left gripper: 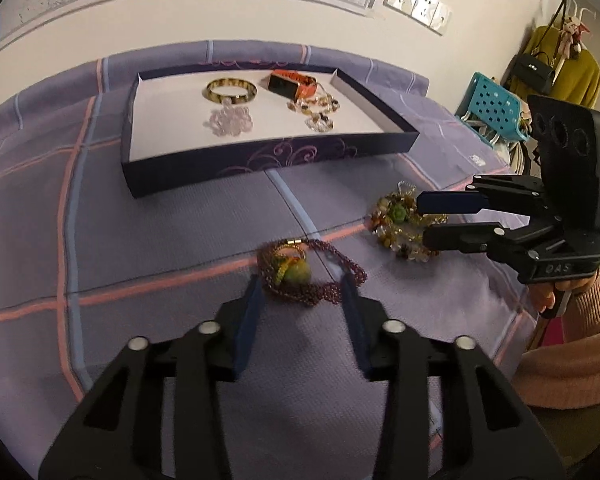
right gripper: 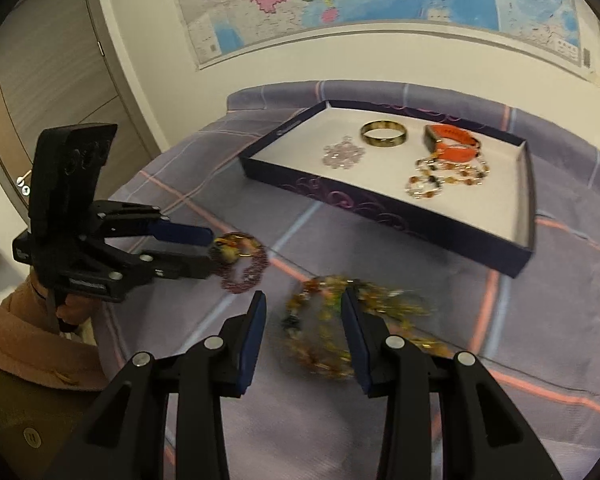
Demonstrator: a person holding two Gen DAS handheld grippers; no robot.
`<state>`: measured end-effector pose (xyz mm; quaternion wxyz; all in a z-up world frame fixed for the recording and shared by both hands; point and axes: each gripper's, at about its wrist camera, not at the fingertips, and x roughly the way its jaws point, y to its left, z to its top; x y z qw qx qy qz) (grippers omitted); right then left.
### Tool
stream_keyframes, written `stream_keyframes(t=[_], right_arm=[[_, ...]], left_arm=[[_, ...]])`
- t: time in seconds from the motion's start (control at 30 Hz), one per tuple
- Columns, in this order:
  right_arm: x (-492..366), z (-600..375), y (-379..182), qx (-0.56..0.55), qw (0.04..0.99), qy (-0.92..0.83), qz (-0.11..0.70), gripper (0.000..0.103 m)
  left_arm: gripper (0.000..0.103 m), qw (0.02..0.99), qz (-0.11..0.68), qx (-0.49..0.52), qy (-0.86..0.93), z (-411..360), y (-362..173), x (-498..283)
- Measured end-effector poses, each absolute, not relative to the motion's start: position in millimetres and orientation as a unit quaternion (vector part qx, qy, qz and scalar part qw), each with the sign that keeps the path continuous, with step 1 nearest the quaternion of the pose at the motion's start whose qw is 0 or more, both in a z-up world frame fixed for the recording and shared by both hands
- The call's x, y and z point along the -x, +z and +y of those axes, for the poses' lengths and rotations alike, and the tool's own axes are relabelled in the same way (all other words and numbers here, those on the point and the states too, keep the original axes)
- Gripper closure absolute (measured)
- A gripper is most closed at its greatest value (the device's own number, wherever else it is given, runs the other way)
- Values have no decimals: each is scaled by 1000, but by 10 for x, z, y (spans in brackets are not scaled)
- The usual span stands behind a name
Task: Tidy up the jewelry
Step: 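Move both tools away from the box to the jewelry on the bedspread, then close the left tool on the purple beaded bracelet while the right tool closes on the amber beaded necklace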
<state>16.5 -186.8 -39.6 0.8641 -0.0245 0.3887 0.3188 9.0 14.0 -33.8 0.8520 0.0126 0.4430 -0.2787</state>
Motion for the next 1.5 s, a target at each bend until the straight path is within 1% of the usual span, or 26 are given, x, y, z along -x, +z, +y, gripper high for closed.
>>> stream_keyframes(t=[0.03,0.07,0.17,0.33,0.47,0.57,0.73,0.93,0.97,1.0,1.03,1.07,1.17,1.23,1.27,1.43,1.5], right_arm=[[-158,-1856,-399,23,864,319,389,66],[-157,-1848,-405,21,864,318,388,66],[-160,-1846,-406,13,864,320,387,66],[-156,-1824,-421,12,862,325,388,66],[-168,-1824,-432,8,862,326,387,66],[-172,-1841,-453,4,862,323,390,66],[-174,-1863,-473,-1,863,319,393,66],[-181,-1870,-463,-6,863,319,391,66],[-179,-1874,-460,-7,864,319,390,66],[-177,-1877,-459,-7,864,318,390,66],[-172,-1878,-458,-7,864,318,391,66],[-171,-1881,-458,-6,865,317,390,66],[-175,-1917,-457,-8,868,309,388,66],[-191,-1955,-457,-3,875,292,387,63],[-198,-1976,-458,-2,877,286,387,59],[-233,-2132,-453,6,890,246,383,58],[-247,-2177,-456,8,892,239,384,58]], left_arm=[[76,851,446,-12,-275,137,-349,-105],[84,851,450,-11,-270,140,-366,-119],[98,850,453,5,-269,195,-369,-154],[100,866,430,7,-255,308,-246,-139],[100,877,430,13,-214,468,-221,-213],[100,877,428,31,-215,558,-200,-229],[100,868,413,79,-265,654,-79,-149],[100,860,380,84,-331,466,153,51],[98,861,378,77,-331,445,168,68],[94,866,377,64,-322,419,168,83],[74,870,377,53,-313,408,160,89],[61,874,381,36,-298,377,117,84],[60,877,396,-7,-271,298,-35,38],[60,877,408,-20,-254,282,-138,-12],[59,876,416,-26,-242,275,-207,-59],[59,872,434,-7,-226,395,-358,-205],[62,872,435,-5,-225,414,-351,-236]])
